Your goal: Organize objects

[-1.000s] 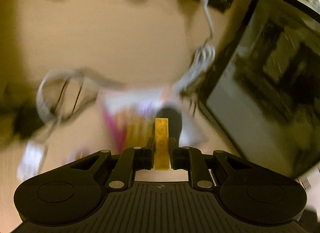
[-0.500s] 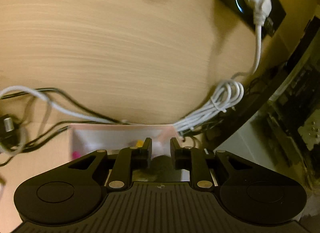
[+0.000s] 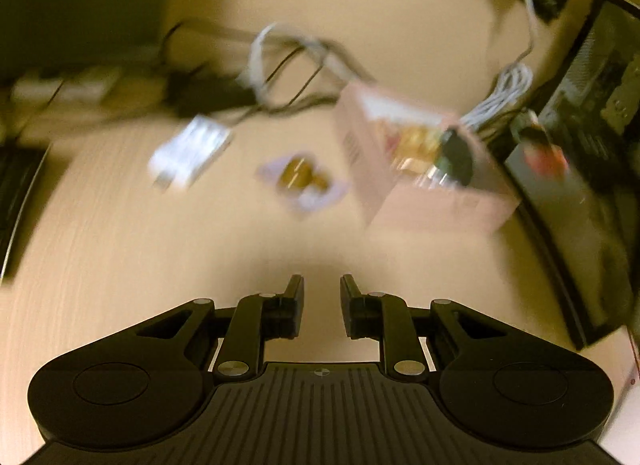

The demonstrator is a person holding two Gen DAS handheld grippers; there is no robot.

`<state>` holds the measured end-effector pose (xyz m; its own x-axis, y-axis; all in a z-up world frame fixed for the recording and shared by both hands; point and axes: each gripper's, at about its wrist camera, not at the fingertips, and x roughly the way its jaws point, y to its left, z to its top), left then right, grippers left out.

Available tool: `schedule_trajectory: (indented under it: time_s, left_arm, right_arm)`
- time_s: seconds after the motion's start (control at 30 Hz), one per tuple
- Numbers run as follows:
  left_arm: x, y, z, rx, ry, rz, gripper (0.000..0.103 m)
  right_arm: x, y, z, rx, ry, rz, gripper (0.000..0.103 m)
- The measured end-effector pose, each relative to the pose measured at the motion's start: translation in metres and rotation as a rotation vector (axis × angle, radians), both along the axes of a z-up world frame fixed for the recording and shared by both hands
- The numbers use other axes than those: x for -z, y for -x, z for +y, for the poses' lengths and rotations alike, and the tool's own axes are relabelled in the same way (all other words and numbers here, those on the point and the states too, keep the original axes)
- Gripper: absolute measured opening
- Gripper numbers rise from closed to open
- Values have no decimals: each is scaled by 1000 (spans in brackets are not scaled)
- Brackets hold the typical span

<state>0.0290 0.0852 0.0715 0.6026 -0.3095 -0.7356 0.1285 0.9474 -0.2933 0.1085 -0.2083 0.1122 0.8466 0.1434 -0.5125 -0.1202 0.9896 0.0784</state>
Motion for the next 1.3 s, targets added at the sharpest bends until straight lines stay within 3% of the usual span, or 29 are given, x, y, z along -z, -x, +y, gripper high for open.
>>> schedule_trajectory:
  time_s: [0.03, 0.13, 0.27, 0.37, 0.53, 0.7, 0.8, 0.9, 1.03, 1.1, 1.2, 1.23, 1.3]
  left_arm:
    - [6, 5, 5, -12, -6, 19, 21]
    - [16, 17, 22, -37, -25, 63, 21]
    - [23, 14, 34, -38, -27, 65, 21]
    - [18, -1, 34, 0, -56, 13, 22]
    - [5, -51, 44, 54, -164, -112, 22]
    - [10, -115, 63, 46, -232, -142, 24]
    - [15, -140, 85, -15, -147, -121, 25]
    - [10, -133, 80, 56, -24, -138, 25]
    - [18, -118, 27, 181, -51, -102, 30]
    - [26, -118, 11, 100, -48, -23, 28]
    - [37, -119, 14, -9, 168, 84, 28]
    - [39, -119, 13, -27, 193, 97, 28]
    - [41, -123, 6, -49, 172, 98, 28]
  right_arm:
    - [6, -12, 3, 0, 6, 27, 59]
    - [27, -25, 13, 26, 21, 103, 60]
    - [43, 10, 17, 23, 14, 142, 73]
    - [48, 39, 21, 21, 44, 151, 79]
    - [50, 79, 27, 1, 76, 186, 89]
    - [51, 102, 36, 0, 102, 213, 94]
    - [56, 110, 37, 17, 101, 245, 94]
    - [59, 113, 37, 20, 61, 273, 95]
    - [68, 103, 49, 20, 73, 298, 96]
    - [69, 99, 56, 26, 80, 302, 96]
    - [64, 104, 62, 7, 89, 274, 97]
    - [64, 107, 63, 1, 93, 266, 98]
    - [64, 110, 61, 5, 98, 267, 98]
